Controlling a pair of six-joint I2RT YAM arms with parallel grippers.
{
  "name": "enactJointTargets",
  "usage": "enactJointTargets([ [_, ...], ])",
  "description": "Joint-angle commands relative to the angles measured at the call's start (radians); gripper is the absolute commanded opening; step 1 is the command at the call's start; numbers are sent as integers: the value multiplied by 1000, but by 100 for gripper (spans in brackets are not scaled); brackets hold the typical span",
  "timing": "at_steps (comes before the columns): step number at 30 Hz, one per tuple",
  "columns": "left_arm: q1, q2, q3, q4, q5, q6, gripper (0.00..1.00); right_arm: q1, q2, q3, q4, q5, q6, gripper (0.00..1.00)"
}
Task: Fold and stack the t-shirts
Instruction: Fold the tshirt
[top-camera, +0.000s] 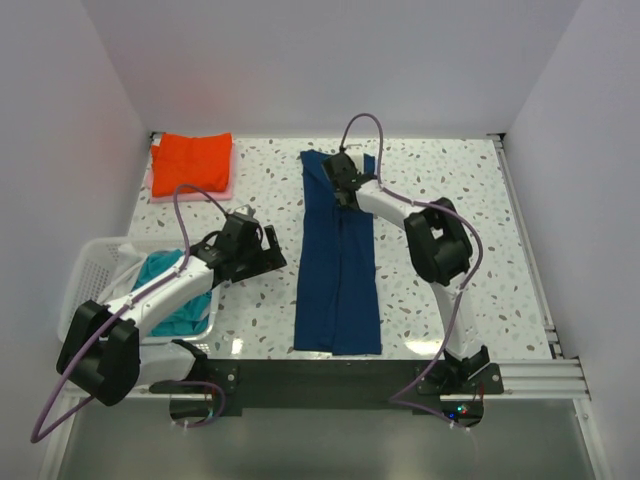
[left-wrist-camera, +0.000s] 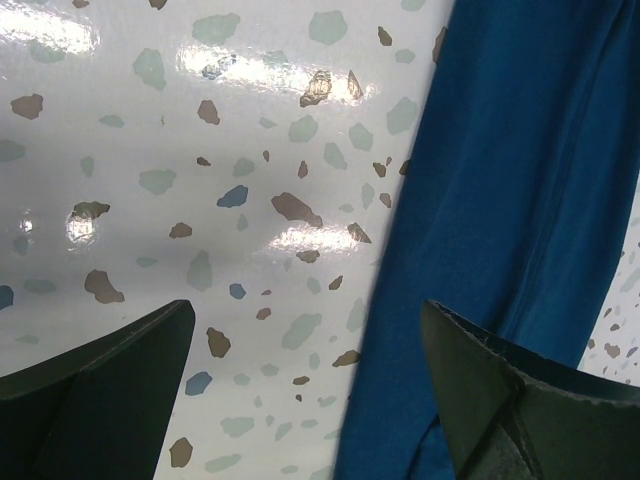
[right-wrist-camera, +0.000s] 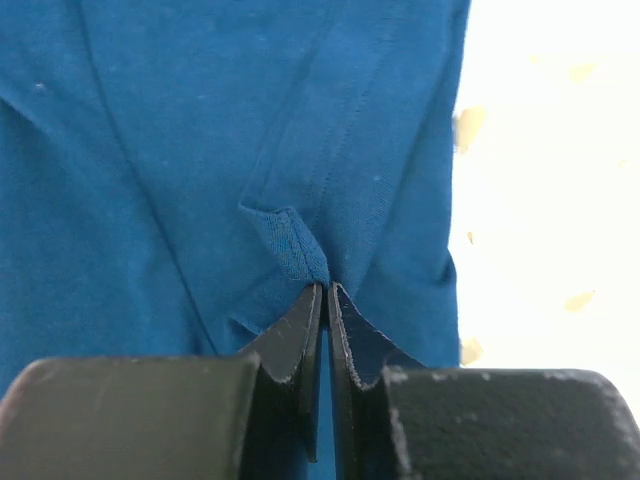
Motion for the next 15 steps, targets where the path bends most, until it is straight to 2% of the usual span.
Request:
enactJointTargets([
  [1, 9, -9, -19, 33, 9, 7, 100, -1, -93, -38, 75, 74, 67, 8],
  [15, 9, -23, -23, 23, 6, 2, 100, -1, -161, -145, 67, 131, 170, 17],
])
